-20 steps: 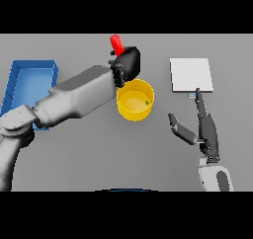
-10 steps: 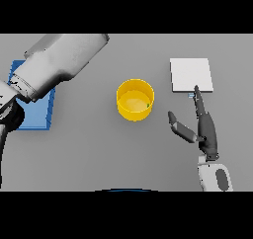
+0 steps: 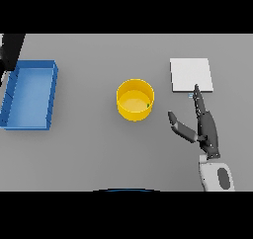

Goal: Pick up the red beaker and tilt it to pour out 1 green nut into yellow bowl. Pick up the yellow bowl and place it on the metallic measuring scale.

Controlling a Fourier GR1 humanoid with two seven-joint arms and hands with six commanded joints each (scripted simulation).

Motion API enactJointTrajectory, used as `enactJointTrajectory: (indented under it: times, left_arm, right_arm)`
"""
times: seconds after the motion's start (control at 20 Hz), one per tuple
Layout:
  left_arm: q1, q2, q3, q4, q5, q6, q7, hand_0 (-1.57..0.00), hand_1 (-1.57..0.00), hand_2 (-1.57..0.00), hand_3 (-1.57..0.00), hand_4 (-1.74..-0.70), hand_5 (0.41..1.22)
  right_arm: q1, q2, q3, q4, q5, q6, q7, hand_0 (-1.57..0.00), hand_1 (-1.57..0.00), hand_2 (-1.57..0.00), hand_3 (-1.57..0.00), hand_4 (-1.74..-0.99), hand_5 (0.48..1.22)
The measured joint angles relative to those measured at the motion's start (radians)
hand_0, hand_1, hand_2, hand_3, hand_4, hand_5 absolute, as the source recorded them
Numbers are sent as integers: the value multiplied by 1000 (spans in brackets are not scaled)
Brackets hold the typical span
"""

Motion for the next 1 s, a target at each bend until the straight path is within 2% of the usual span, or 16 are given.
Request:
enactJointTrajectory:
  times: [0.1, 0.2, 0.3, 0.45, 0.65, 0.75, 0.9, 1.0]
  left_arm:
    - [51, 49, 61, -2, 97, 41, -14, -1571, -1571, -1567, -1428, -1739, 1221]
    - [117, 84, 107, -24, 183, 86, 58, -1571, -1571, -1569, -1415, -1739, 1221]
    - [205, 126, 152, -79, 274, 164, 93, -1571, -1571, -1569, -1446, -1740, 1221]
    - [369, 174, 193, -220, 393, 261, 186, -1571, -1571, -1570, -1458, -1740, 1221]
    - [610, 242, 181, -501, 492, 381, 359, -1571, -1571, -1571, -1450, -1741, 1221]
    - [710, 269, 171, -636, 531, 437, 405, -1571, -1571, -1571, -1449, -1741, 1221]
    - [838, 298, 155, -754, 578, 499, 454, -1571, -1571, -1571, -1474, -1741, 1221]
    - [872, 302, 145, -787, 594, 533, 474, -1571, -1571, -1571, -1509, -1741, 1221]
  right_arm:
    - [7, -13, -7, 10, -10, 12, -11, 1, 1, 1, 1, -1226, 587]
    - [-5, -12, 0, 17, 5, 6, -13, 1, 1, 1, 1, -1217, 595]
    - [-5, -14, 1, 25, 5, 9, -21, 1, 1, 1, 1, -1212, 604]
    - [-4, -28, 7, 16, 21, 11, -10, 1, 1, 1, 1, -1210, 631]
    - [14, -42, 17, -1, 22, 32, -16, 1, 1, 1, 1, -1206, 657]
    - [1, -39, 18, 2, 25, 29, 16, 1, 1, 1, 1, -1215, 664]
    - [0, -38, 14, 20, 28, 22, 2, 1, 1, 1, 1, -1214, 664]
    - [7, -25, 30, 4, 39, 17, -15, 1, 1, 1, 1, -1217, 666]
